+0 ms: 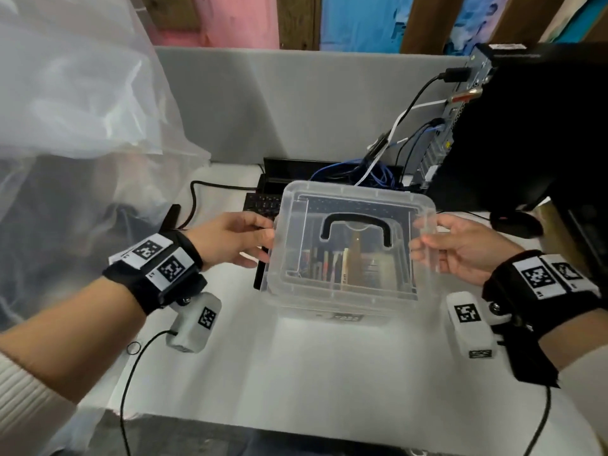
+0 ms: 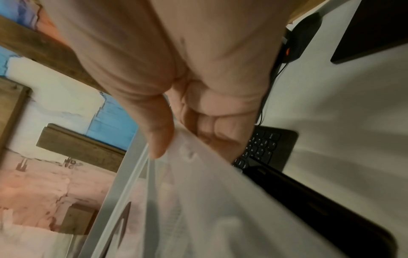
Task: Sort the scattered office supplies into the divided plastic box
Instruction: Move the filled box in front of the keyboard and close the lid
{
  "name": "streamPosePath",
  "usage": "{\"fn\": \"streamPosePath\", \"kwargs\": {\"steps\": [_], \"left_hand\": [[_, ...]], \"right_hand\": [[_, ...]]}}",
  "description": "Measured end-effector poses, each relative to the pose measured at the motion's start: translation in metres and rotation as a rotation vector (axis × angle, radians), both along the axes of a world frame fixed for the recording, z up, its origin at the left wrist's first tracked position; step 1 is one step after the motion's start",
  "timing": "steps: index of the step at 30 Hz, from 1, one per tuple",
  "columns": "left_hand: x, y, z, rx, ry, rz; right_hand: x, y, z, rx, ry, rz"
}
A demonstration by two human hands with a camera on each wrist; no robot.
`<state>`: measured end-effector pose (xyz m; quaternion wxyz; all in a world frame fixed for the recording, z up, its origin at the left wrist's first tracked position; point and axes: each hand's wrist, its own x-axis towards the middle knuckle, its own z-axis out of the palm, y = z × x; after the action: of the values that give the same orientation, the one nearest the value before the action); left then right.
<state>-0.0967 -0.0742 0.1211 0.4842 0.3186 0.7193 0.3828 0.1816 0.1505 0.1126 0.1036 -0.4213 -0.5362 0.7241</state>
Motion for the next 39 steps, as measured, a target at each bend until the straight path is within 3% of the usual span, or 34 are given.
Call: {"fn": "streamPosePath", "kwargs": {"steps": [6,10,18,25,34,39], "left_hand": [[0.007,0.015,-0.003,0.068,0.034,0.111],[0.009,0.019,-0.012,-0.025,0.155,0.083],[0.011,0.028,-0.030,-0.115,0.359,0.040],[0.003,0.028,-0.042,-0.164,0.447,0.021],[-0.010,0.032,-0.048,-0.092,0.382,0.050],[-0.015,0.041,-0.049,-0.080,0.569,-0.094]], "right_hand": [[-0.015,-0.005,-0.003,0.066,-0.021,-0.019],[-0.020,-0.005,-0.005,0.308,-0.263,0.051],[-0.027,0.000,-0.018,0.461,-0.500,0.212],[-0.035,-0.003,-0.032,0.473,-0.578,0.258],[-0.035,0.000,-0.035,0.578,-0.577,0.315],[-0.038,0.003,-0.029,0.601,-0.622,0.410]]}}
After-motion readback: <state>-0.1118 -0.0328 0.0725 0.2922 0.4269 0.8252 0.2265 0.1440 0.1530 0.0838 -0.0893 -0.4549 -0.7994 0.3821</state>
